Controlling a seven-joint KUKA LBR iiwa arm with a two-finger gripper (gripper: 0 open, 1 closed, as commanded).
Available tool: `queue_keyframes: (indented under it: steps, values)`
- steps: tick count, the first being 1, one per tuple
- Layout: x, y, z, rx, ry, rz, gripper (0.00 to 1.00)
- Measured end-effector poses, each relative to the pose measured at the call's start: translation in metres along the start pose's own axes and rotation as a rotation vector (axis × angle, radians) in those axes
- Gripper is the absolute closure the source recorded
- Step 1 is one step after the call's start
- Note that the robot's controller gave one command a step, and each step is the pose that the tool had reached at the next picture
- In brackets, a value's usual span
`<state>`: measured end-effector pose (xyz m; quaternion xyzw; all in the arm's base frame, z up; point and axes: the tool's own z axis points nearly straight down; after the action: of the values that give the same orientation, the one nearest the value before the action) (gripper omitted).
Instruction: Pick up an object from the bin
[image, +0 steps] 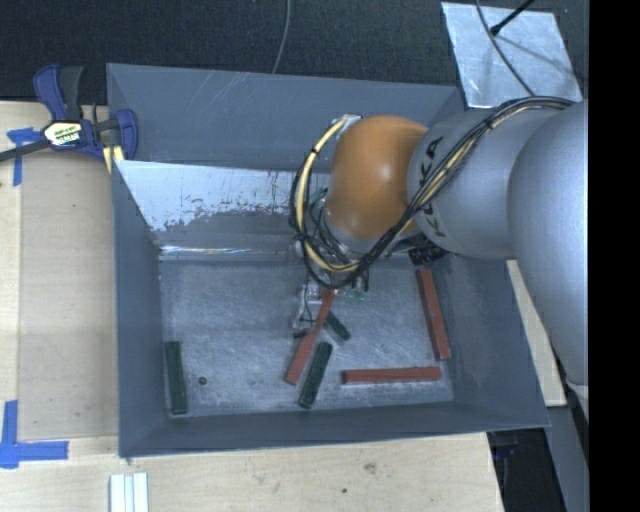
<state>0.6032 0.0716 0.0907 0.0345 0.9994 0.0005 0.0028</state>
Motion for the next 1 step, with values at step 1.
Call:
queue_keyframes:
  steps: [1]
  values:
    - [0.0312,-0.0144,-0.0059,0.000,0.004,-0.207,0.00]
